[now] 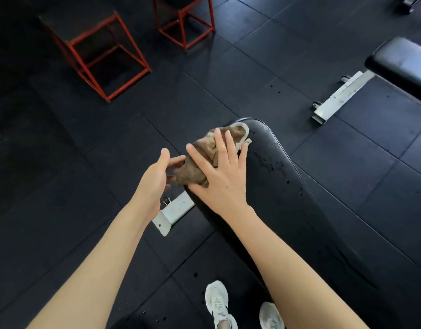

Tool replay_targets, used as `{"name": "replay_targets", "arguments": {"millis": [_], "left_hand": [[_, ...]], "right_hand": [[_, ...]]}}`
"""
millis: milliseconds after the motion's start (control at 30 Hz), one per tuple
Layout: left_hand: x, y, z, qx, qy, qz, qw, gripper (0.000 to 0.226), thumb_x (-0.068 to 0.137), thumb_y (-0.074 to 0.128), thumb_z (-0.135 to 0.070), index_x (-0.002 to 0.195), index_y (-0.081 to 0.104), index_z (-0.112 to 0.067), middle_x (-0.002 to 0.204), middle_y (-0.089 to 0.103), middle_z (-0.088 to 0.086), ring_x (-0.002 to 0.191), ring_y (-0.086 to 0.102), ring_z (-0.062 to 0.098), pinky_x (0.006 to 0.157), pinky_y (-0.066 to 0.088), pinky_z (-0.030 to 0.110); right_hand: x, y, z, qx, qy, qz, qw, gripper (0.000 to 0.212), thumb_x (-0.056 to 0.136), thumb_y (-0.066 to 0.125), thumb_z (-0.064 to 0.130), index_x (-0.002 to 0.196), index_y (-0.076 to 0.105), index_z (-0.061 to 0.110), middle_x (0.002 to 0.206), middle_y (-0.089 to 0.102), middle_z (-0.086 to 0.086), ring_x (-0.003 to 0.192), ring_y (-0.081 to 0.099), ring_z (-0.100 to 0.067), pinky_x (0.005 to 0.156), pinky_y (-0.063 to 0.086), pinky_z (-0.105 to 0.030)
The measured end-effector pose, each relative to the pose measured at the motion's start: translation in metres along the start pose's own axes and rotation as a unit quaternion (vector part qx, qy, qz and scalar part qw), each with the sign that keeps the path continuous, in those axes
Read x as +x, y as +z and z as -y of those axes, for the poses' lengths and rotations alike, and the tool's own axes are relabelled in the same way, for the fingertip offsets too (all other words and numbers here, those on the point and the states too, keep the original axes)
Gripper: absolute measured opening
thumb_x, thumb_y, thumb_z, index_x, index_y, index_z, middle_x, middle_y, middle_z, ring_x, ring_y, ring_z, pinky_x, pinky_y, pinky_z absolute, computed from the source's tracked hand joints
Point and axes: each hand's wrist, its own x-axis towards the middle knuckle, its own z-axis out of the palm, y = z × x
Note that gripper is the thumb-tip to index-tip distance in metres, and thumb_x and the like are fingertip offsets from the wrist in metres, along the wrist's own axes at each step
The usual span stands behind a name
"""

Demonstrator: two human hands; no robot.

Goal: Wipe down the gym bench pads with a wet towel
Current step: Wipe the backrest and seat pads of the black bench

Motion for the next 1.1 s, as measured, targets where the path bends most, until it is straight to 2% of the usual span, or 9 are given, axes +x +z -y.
{"name": "replay_targets", "arguments": {"millis": [67,167,333,533,700,833,933,1033,1100], "left_hand": [[0.004,-0.003,-0.002,0.007,-0.005,0.005,1.000,0.053,0.099,0.022,-0.049,0.089,0.072,-0.036,0.092,0.070,-0.017,0.087,0.063,0.010,0.103,0.036,0.042],[0.005,-0.002,-0.002,0.008,-0.004,0.005,1.000,0.056,0.099,0.019,-0.050,0.094,0.072,-0.034,0.097,0.069,-0.019,0.083,0.064,0.007,0.108,0.030,0.046],[0.004,-0.003,-0.004,-0.002,-0.013,0.008,1.000,0.056,0.099,0.018,-0.049,0.099,0.071,-0.030,0.108,0.067,-0.016,0.086,0.064,0.009,0.112,0.020,0.056],[0.004,0.001,-0.010,0.032,-0.011,0.028,0.999,0.054,0.099,0.021,-0.051,0.118,0.064,-0.024,0.108,0.063,-0.015,0.091,0.060,0.005,0.102,0.027,0.045],[0.000,0.007,-0.009,0.051,-0.013,0.011,0.999,0.055,0.098,0.020,-0.052,0.127,0.058,-0.024,0.115,0.060,-0.013,0.095,0.056,0.006,0.098,0.027,0.040],[0.003,0.011,-0.009,0.035,-0.011,-0.019,0.999,0.053,0.099,0.023,-0.049,0.121,0.063,-0.021,0.110,0.063,-0.009,0.094,0.056,0.006,0.095,0.031,0.034],[0.002,0.016,-0.008,0.036,-0.008,-0.033,0.999,0.049,0.099,0.026,-0.045,0.121,0.062,-0.020,0.115,0.062,-0.007,0.100,0.054,0.006,0.095,0.034,0.030],[0.003,0.022,-0.005,0.032,0.005,-0.029,0.999,0.039,0.098,0.032,-0.043,0.117,0.063,-0.029,0.119,0.062,-0.011,0.111,0.054,0.008,0.104,0.038,0.035],[0.004,0.026,-0.002,0.051,0.031,-0.037,0.998,0.030,0.096,0.035,-0.042,0.104,0.064,-0.037,0.105,0.062,-0.016,0.104,0.055,0.007,0.099,0.039,0.033]], "right_hand": [[0.021,-0.001,-0.005,-0.012,0.043,-0.015,0.999,0.060,0.080,0.054,0.051,0.137,0.047,0.037,0.150,0.034,-0.019,0.141,0.025,-0.038,0.110,0.012,-0.067],[-0.008,-0.001,-0.010,0.002,0.100,-0.028,0.995,0.059,0.084,0.053,0.047,0.140,0.040,0.035,0.149,0.033,-0.022,0.141,0.023,-0.039,0.109,0.014,-0.068],[-0.082,-0.004,0.000,-0.033,0.085,0.035,0.995,0.057,0.083,0.053,0.050,0.137,0.041,0.037,0.147,0.030,-0.029,0.138,0.022,-0.047,0.108,0.015,-0.069],[-0.034,-0.006,0.003,-0.050,0.035,0.043,0.997,0.068,0.076,0.060,0.065,0.137,0.047,0.038,0.147,0.032,-0.029,0.139,0.024,-0.046,0.110,0.011,-0.068],[-0.036,-0.031,0.005,-0.020,0.053,0.029,0.998,0.075,0.078,0.045,0.076,0.142,0.040,0.035,0.152,0.026,-0.023,0.143,0.017,-0.043,0.111,0.005,-0.067],[-0.025,-0.008,0.009,0.000,0.069,0.033,0.997,0.068,0.078,0.053,0.068,0.135,0.052,0.031,0.148,0.034,-0.024,0.139,0.022,-0.048,0.110,0.012,-0.067],[-0.018,-0.005,-0.004,0.016,0.022,0.014,1.000,0.054,0.081,0.057,0.056,0.129,0.058,0.032,0.146,0.039,-0.022,0.137,0.029,-0.046,0.108,0.020,-0.066],[0.004,-0.009,-0.036,0.009,-0.002,-0.014,1.000,0.044,0.084,0.056,0.044,0.126,0.061,0.030,0.144,0.043,-0.021,0.136,0.032,-0.044,0.107,0.022,-0.067],[0.011,-0.010,-0.062,0.004,0.045,-0.028,0.999,0.043,0.086,0.053,0.040,0.128,0.059,0.030,0.146,0.040,-0.020,0.138,0.029,-0.043,0.109,0.019,-0.066]]}}
